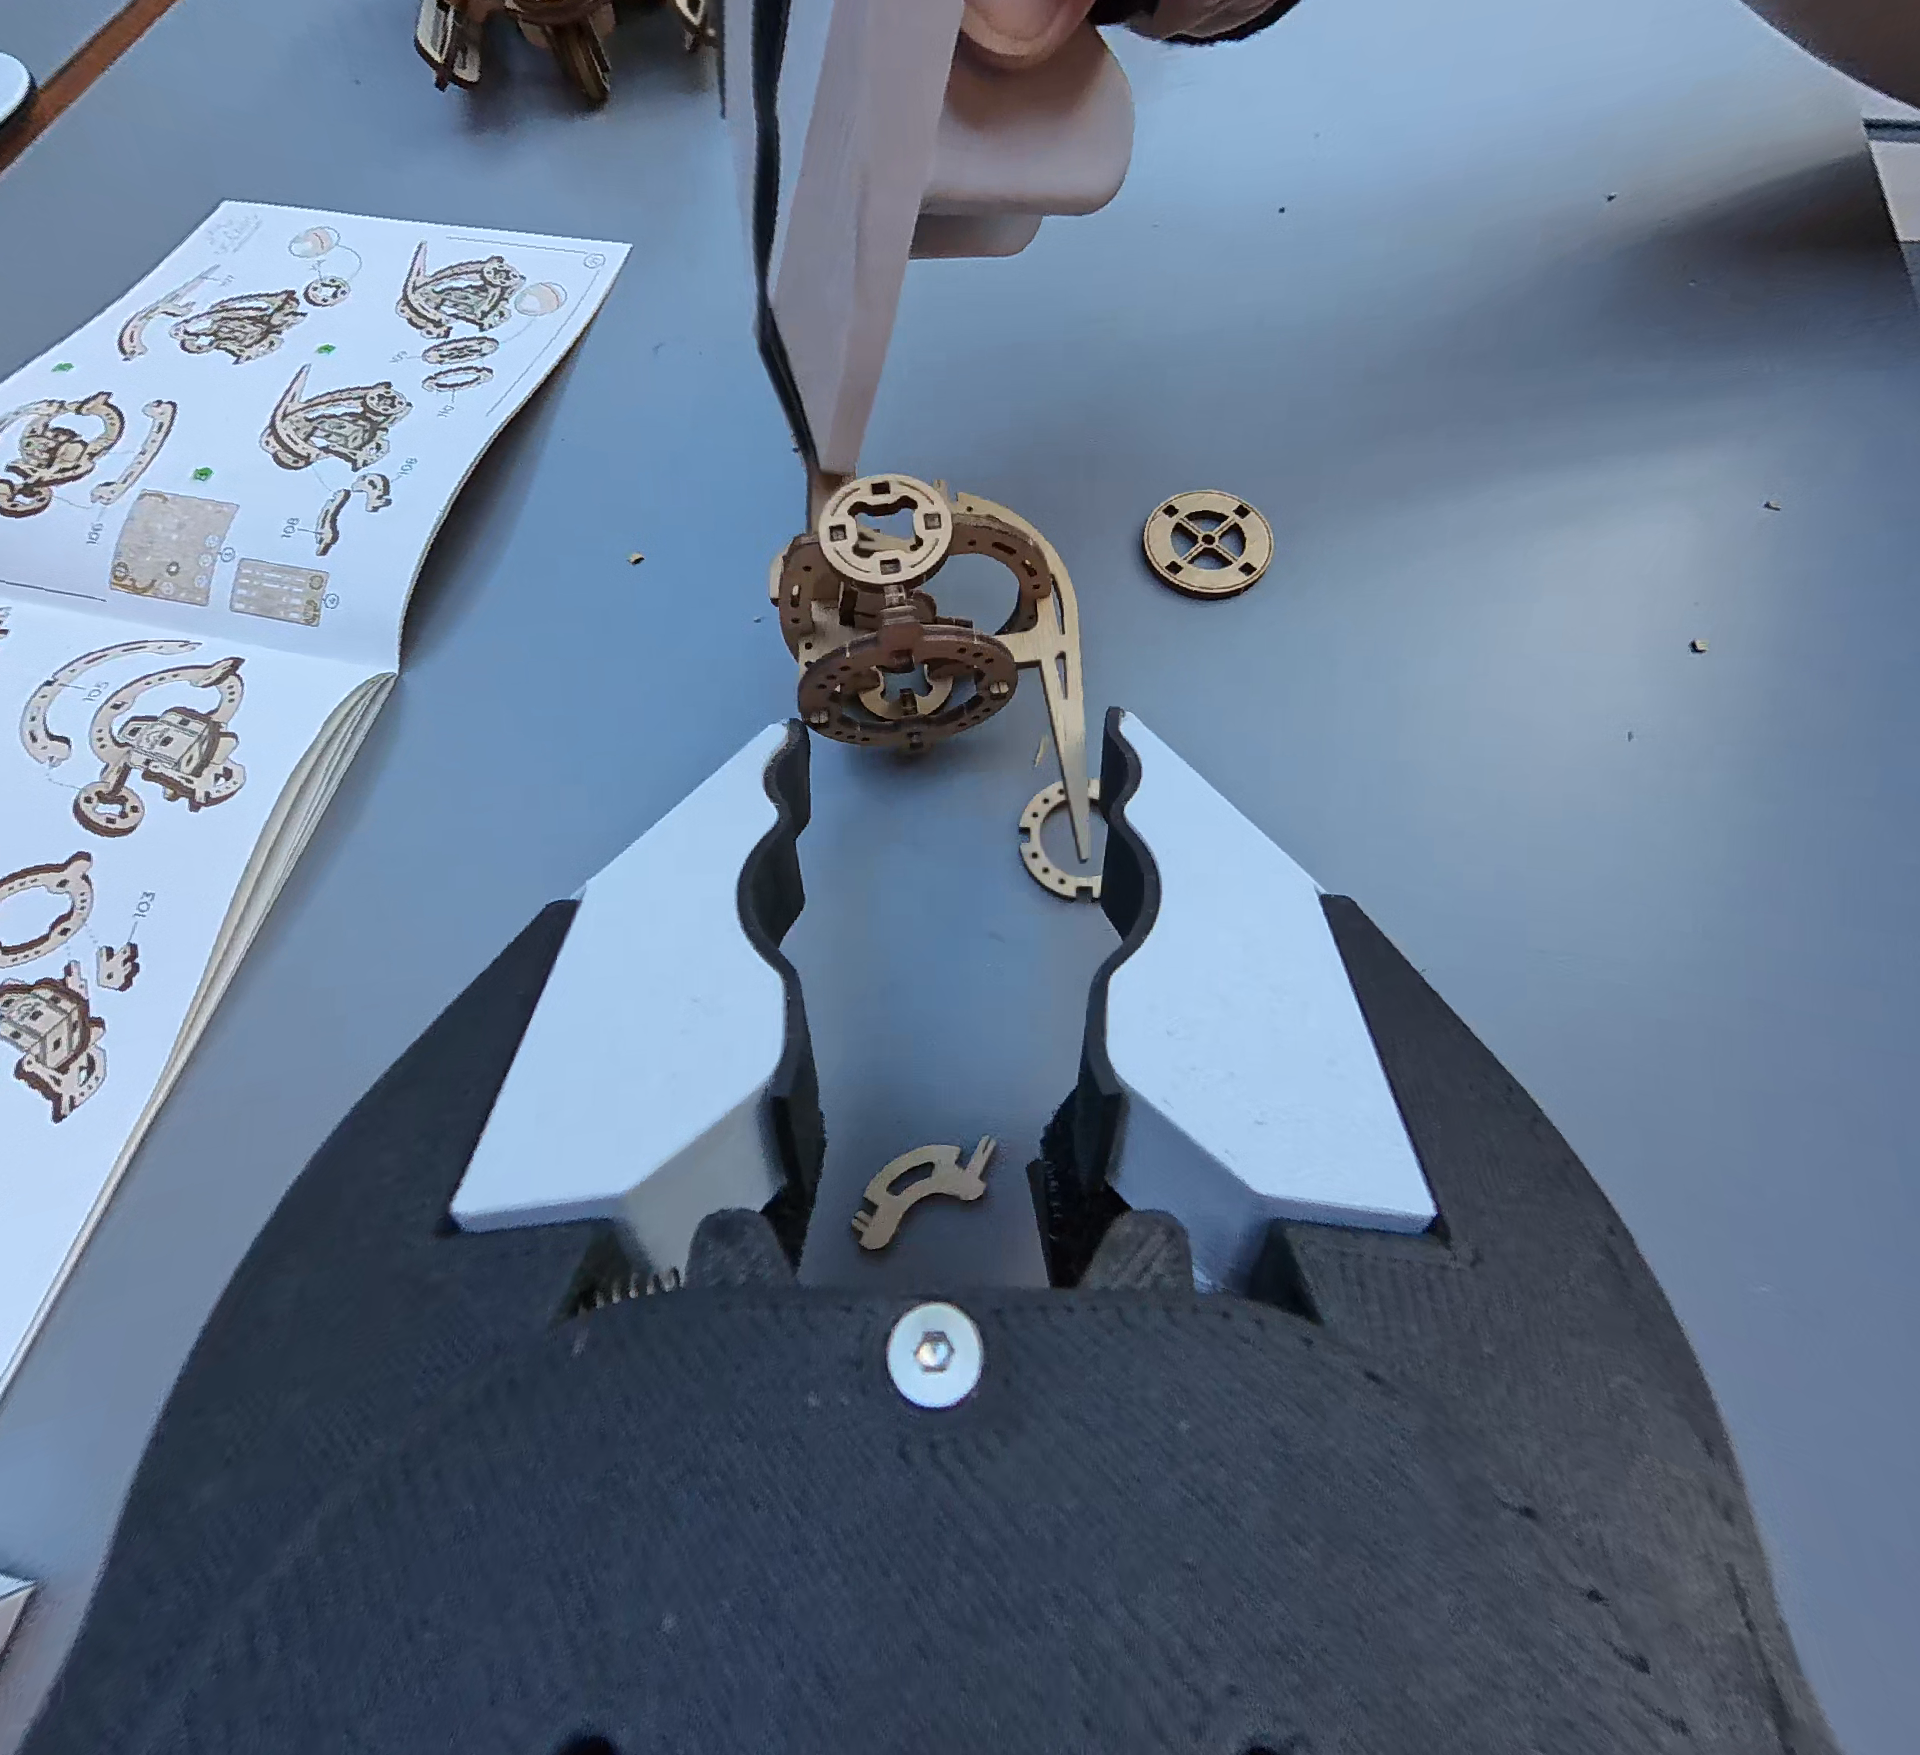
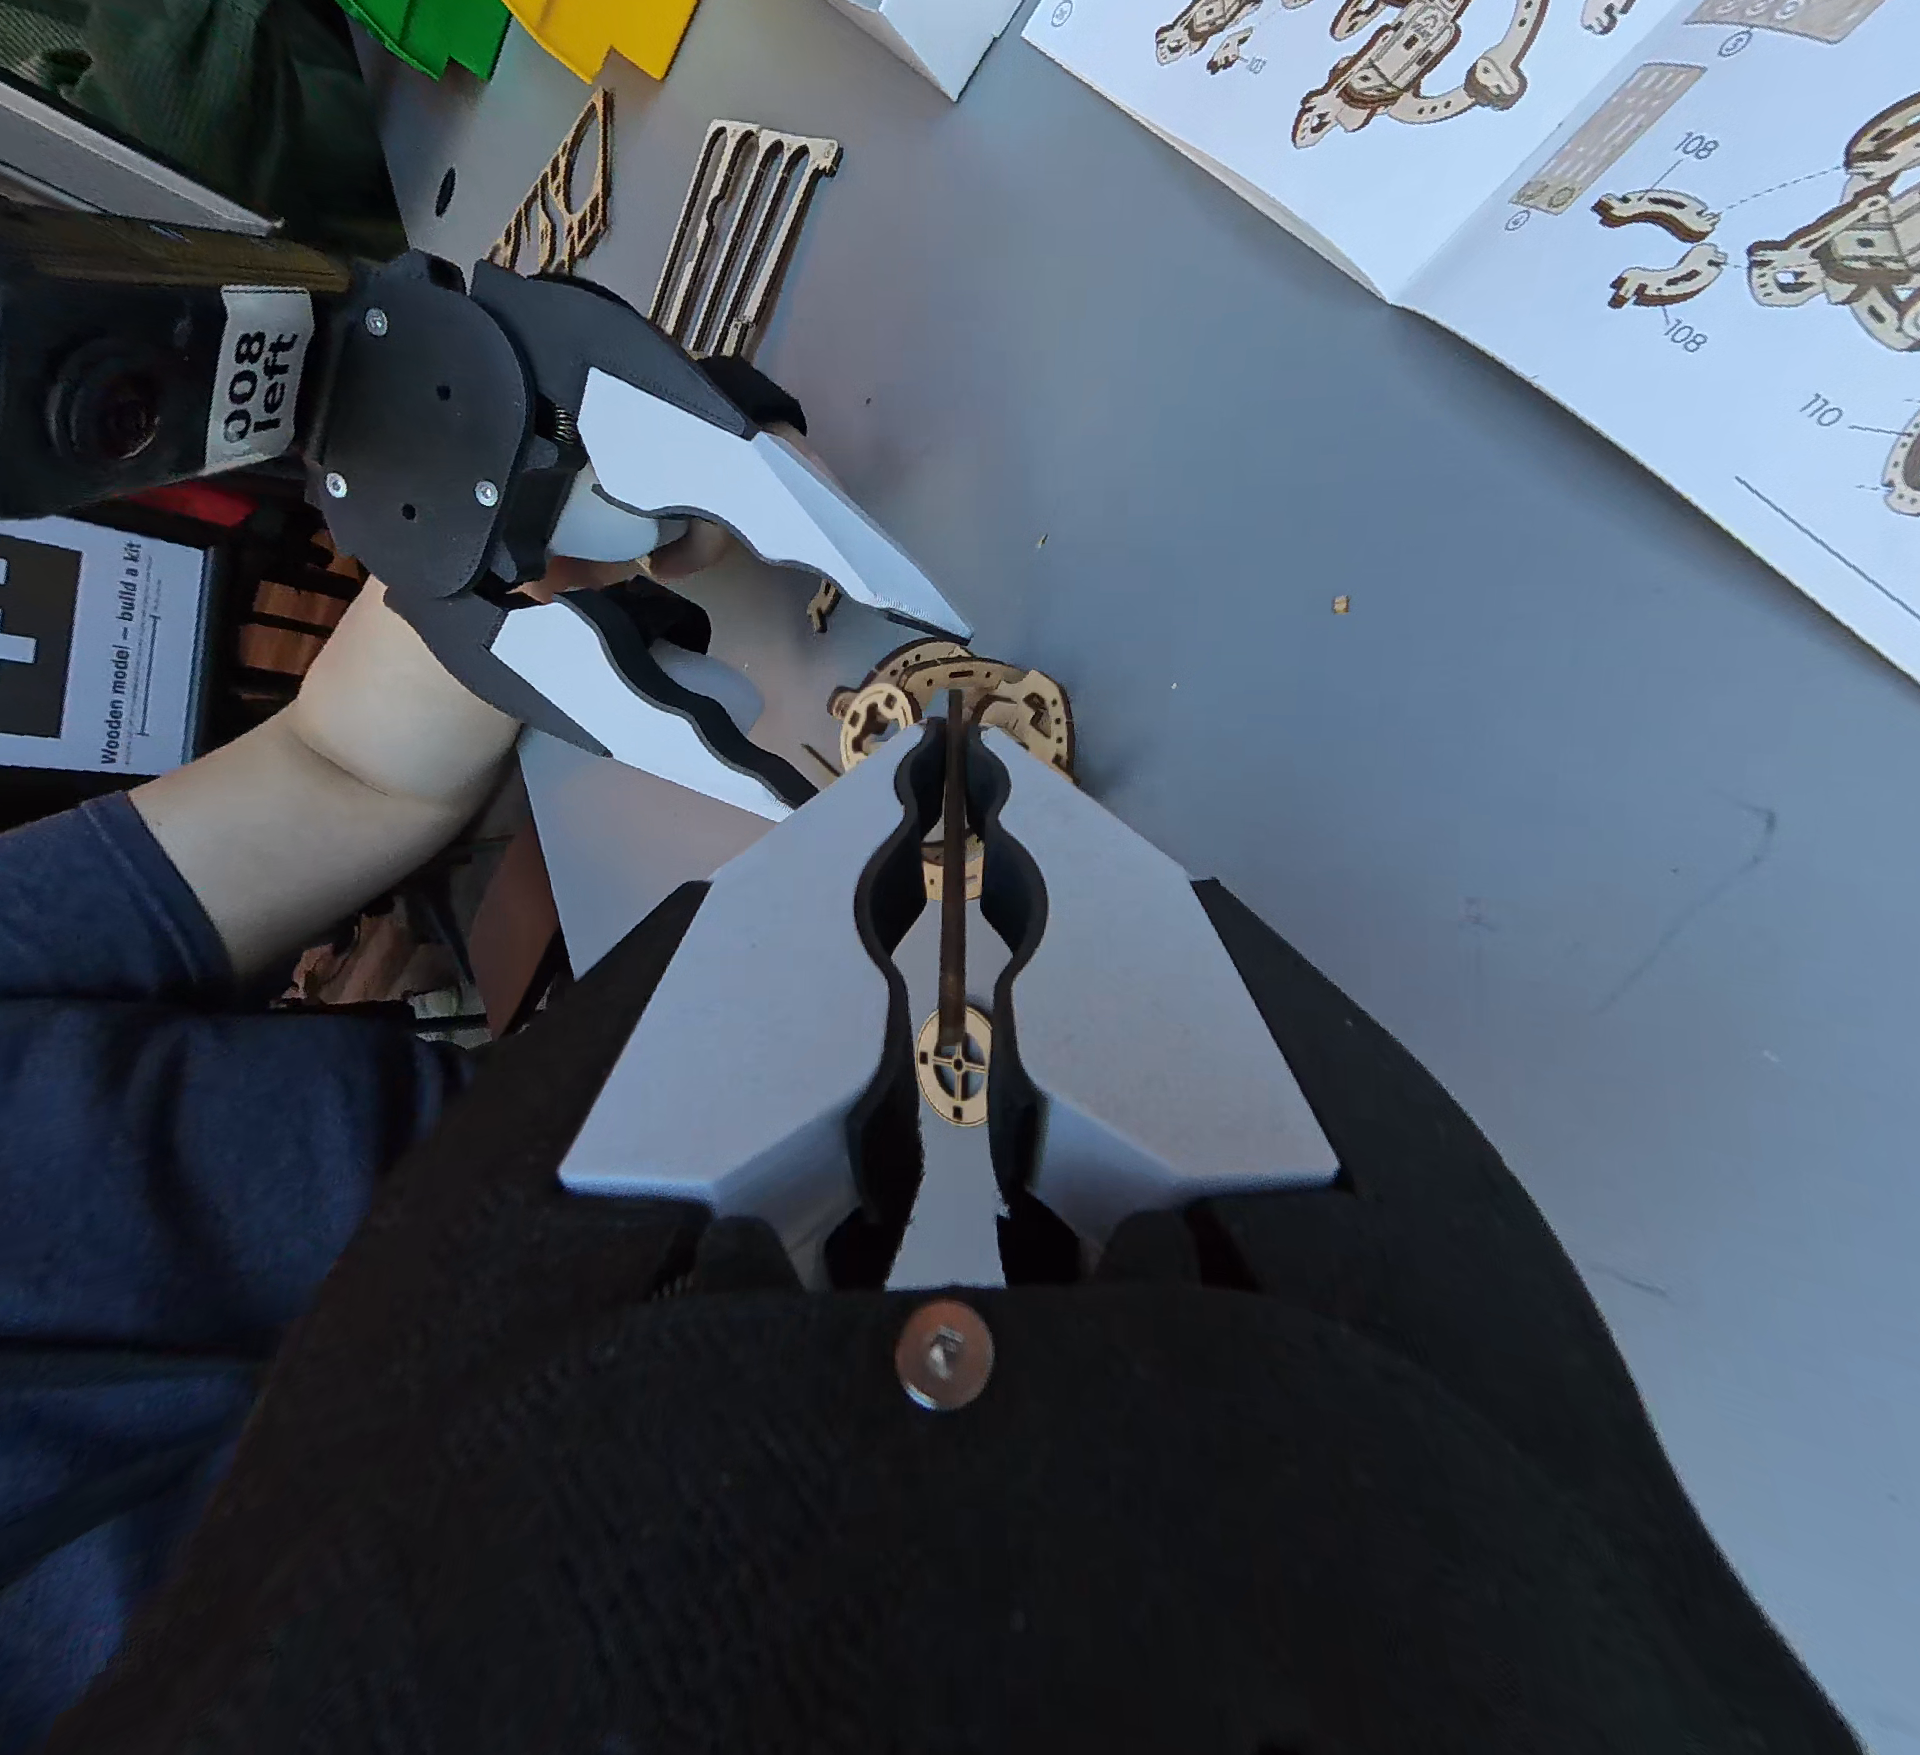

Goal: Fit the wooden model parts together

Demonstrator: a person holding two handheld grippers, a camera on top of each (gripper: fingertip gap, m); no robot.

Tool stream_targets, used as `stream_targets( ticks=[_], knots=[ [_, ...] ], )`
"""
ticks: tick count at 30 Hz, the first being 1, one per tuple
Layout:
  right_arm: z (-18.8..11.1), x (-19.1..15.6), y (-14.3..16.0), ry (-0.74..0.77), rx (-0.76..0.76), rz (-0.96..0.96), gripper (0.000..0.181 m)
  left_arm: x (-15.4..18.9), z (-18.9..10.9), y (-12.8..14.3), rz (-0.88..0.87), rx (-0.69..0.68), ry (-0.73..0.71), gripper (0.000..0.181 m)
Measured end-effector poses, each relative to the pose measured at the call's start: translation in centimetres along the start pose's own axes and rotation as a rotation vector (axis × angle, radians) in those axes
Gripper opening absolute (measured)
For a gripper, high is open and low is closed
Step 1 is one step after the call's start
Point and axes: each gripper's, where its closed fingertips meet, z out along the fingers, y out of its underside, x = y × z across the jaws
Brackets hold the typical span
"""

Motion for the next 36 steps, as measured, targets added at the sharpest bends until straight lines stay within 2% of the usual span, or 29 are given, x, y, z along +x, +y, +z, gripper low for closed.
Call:
stream_targets(
  ticks=[12,19,23,30,36],
  knots=[
    [-0.5,0.0,-0.2,0.004,0.001,-0.065,0.001,0.1,-0.2,0.0,0.003,0.003,0.002,0.055],
    [-1.5,0.2,0.6,-0.054,0.041,-0.062,0.000,0.1,0.1,-0.7,0.004,0.027,-0.002,0.069],
    [-2.5,0.7,1.0,-0.059,0.080,-0.077,0.001,0.2,0.1,-1.1,0.002,0.051,-0.012,0.072],
    [-5.8,0.5,-0.4,-0.076,0.240,-0.146,0.001,-0.1,-0.2,-0.9,-0.028,0.074,-0.014,0.072],
    [-6.0,0.9,-0.3,-0.041,0.272,-0.200,0.001,0.1,-0.4,-1.0,-0.024,0.082,-0.007,0.072]
  ],
)
